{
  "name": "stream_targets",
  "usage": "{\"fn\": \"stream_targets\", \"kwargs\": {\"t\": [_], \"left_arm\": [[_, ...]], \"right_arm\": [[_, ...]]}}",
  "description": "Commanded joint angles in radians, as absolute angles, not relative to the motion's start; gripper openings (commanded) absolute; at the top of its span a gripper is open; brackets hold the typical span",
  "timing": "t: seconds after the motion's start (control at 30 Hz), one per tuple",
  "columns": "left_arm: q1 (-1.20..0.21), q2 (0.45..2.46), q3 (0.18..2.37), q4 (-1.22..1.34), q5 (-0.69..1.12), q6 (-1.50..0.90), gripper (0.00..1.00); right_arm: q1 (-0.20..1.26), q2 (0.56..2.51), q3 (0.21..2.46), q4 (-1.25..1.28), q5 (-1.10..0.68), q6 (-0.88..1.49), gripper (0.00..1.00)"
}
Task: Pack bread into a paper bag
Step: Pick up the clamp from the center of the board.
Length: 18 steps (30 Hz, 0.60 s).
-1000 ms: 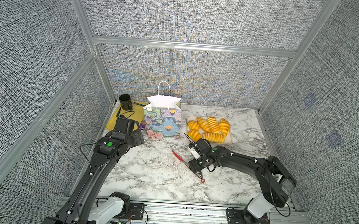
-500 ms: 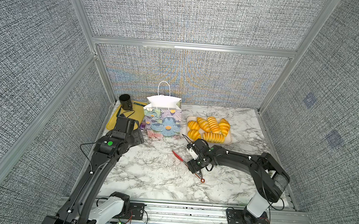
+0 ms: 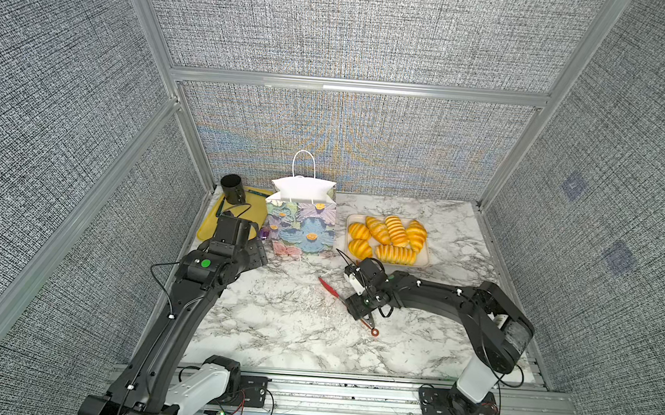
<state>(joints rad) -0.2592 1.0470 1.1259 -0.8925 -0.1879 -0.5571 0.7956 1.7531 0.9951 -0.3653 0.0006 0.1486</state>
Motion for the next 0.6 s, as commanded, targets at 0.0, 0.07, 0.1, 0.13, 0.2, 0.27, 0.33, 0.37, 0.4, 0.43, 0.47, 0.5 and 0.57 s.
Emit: {"fn": "stream_targets", "kwargs": {"t": [0.0,0.07,0.1,0.13,0.2,0.27,0.33,0.37,0.4,0.43,0.47,0.5,0.57], "left_arm": [[-0.258,1.051,1.137,-0.895,-0.195,-0.548,0.8],[-0.259,1.05,1.135,-0.895,-0.198,-0.548,0.8],[-0.258,1.049,1.135,-0.895,-0.199,-0.548,0.8],[-0.259,1.049,1.136,-0.894,-0.2,-0.549,0.8],[-0.258,1.051,1.136,-0.895,-0.198,-0.549,0.8],[-0.259,1.051,1.136,-0.895,-0.199,-0.549,0.8],[-0.259,1.049,1.134,-0.895,-0.199,-0.551,0.8],[-0.258,1.049,1.134,-0.893,-0.198,-0.551,0.8],[-0.258,1.047,1.132,-0.893,-0.199,-0.551,0.8],[-0.258,1.046,1.132,-0.893,-0.199,-0.551,0.8],[-0.259,1.045,1.132,-0.893,-0.199,-0.551,0.8],[-0.258,1.042,1.131,-0.893,-0.201,-0.551,0.8],[-0.259,1.039,1.128,-0.893,-0.201,-0.551,0.8]], "right_arm": [[0.795,1.76,0.974,-0.402,-0.028,0.16,0.77],[0.795,1.752,0.968,-0.403,-0.026,0.162,0.74],[0.795,1.75,0.966,-0.406,-0.028,0.164,0.71],[0.795,1.747,0.964,-0.41,-0.028,0.166,0.69],[0.795,1.744,0.96,-0.411,-0.028,0.171,0.69],[0.795,1.736,0.952,-0.41,-0.029,0.175,0.68],[0.796,1.727,0.951,-0.417,-0.032,0.178,0.65],[0.797,1.722,0.951,-0.42,-0.031,0.18,0.64],[0.798,1.716,0.951,-0.427,-0.031,0.183,0.63],[0.8,1.706,0.95,-0.433,-0.031,0.186,0.63],[0.802,1.698,0.95,-0.438,-0.03,0.19,0.62],[0.805,1.687,0.948,-0.445,-0.028,0.195,0.62],[0.81,1.662,0.941,-0.453,-0.027,0.211,0.61]]}}
